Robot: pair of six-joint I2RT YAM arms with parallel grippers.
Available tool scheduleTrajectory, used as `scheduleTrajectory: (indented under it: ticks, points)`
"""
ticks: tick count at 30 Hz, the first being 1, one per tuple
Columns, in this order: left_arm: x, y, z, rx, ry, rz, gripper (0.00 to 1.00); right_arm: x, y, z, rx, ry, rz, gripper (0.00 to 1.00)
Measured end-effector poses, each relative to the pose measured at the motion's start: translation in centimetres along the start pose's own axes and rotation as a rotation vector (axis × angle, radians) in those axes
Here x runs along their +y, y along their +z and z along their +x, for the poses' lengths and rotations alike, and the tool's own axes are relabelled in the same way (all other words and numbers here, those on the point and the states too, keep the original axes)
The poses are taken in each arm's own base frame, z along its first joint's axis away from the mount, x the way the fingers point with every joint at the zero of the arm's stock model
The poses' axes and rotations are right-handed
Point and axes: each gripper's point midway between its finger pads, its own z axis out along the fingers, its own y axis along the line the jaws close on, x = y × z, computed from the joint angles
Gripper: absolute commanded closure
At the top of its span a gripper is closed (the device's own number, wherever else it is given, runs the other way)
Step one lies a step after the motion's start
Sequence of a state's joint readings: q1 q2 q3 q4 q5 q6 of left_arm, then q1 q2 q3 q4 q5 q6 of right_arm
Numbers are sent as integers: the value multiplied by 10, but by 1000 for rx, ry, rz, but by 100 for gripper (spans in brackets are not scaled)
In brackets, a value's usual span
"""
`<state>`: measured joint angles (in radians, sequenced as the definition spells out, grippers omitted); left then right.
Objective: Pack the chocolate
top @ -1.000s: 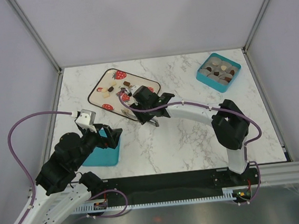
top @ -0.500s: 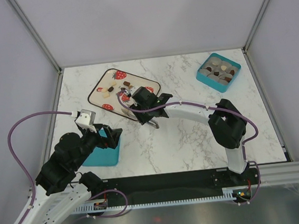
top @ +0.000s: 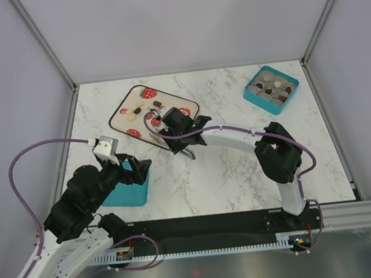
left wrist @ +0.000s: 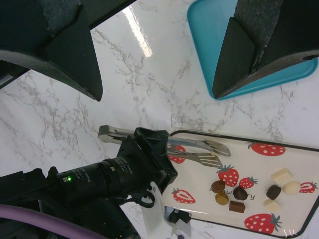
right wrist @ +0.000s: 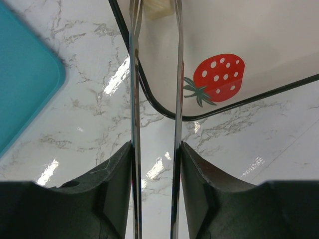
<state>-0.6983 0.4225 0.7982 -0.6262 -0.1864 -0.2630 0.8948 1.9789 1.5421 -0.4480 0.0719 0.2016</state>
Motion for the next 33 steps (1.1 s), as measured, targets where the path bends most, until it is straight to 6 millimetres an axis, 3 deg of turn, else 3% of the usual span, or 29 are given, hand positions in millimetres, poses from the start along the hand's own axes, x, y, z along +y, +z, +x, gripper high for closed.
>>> scheduleTrajectory:
  ticks: [11,14,19,23,26,33]
  points:
    - [0,0,0,0,0,0,0,-8,2,4,13,1,39,61]
    - [0,0,0,0,0,0,0,-17,-11,2,12,10,56,61]
    - [0,0,0,0,0,-1,0,-46,-52,-19,-57,61,91,61]
    - [0,0,0,0,0,-3,0,-87,-92,-36,-132,132,146,61]
    - [1,0,0,0,0,-4,0,-136,-121,-38,-174,214,225,61]
    - [1,1,1,4,1,-5,0,-265,-179,-6,-193,437,485,61]
